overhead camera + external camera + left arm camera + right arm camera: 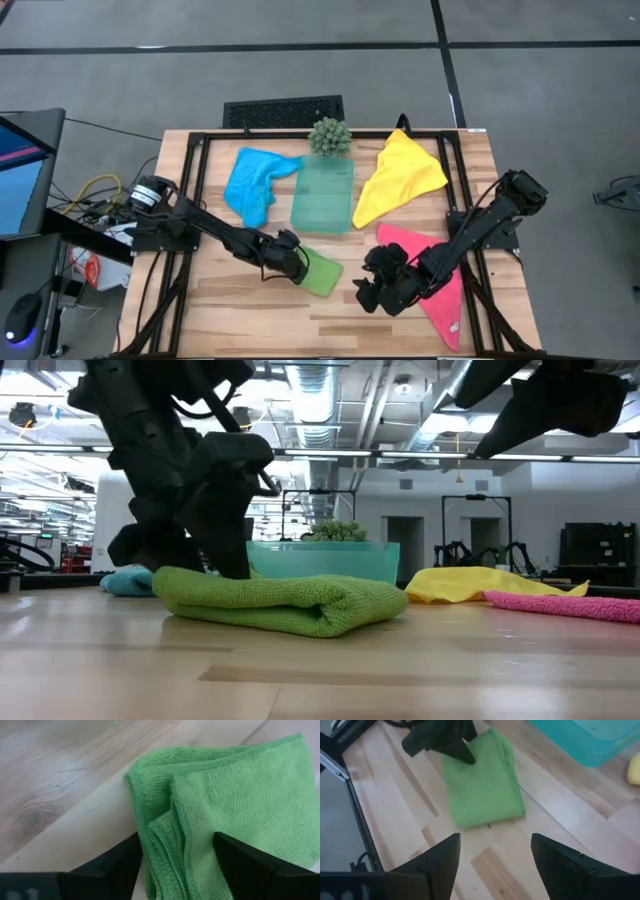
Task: Fold microfiber towels
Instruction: Put the green micro fiber cloth into the green bin
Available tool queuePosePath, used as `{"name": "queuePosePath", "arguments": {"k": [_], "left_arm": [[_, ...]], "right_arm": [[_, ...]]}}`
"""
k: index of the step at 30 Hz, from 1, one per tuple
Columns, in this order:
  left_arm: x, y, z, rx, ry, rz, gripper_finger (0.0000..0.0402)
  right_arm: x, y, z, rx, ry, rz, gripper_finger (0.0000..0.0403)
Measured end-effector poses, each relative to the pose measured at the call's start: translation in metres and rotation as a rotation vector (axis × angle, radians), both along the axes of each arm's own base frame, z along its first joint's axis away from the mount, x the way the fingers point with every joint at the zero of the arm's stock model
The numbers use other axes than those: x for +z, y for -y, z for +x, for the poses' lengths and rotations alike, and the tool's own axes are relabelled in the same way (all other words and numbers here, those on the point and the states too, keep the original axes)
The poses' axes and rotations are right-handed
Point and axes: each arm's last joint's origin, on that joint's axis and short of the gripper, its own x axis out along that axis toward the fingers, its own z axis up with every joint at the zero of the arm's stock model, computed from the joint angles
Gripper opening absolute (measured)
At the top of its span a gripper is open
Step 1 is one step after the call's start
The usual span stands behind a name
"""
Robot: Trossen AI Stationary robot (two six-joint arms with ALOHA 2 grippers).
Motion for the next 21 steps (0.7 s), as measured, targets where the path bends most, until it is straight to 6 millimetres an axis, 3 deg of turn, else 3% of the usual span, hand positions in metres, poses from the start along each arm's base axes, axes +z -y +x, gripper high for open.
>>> {"name": "queuePosePath", "arguments": {"k": [8, 15, 21], "left_arm": [[0.0, 0.003, 0.005, -0.06, 0.064, -0.047, 0.0024], [0.013, 0.003, 0.009, -0.085, 0.123, -0.17, 0.0007], [0.062, 0.004, 0.003, -0.054, 0.301, -0.237, 0.0004]], "right_arm": [[0.0, -0.002, -0.002, -0.016, -0.002, 0.015, 0.0269], [0.0, -0.005, -0.004, -0.012, 0.0, 0.021, 0.0269], [0.008, -0.009, -0.018, -0.04, 0.008, 0.066, 0.0269]]}}
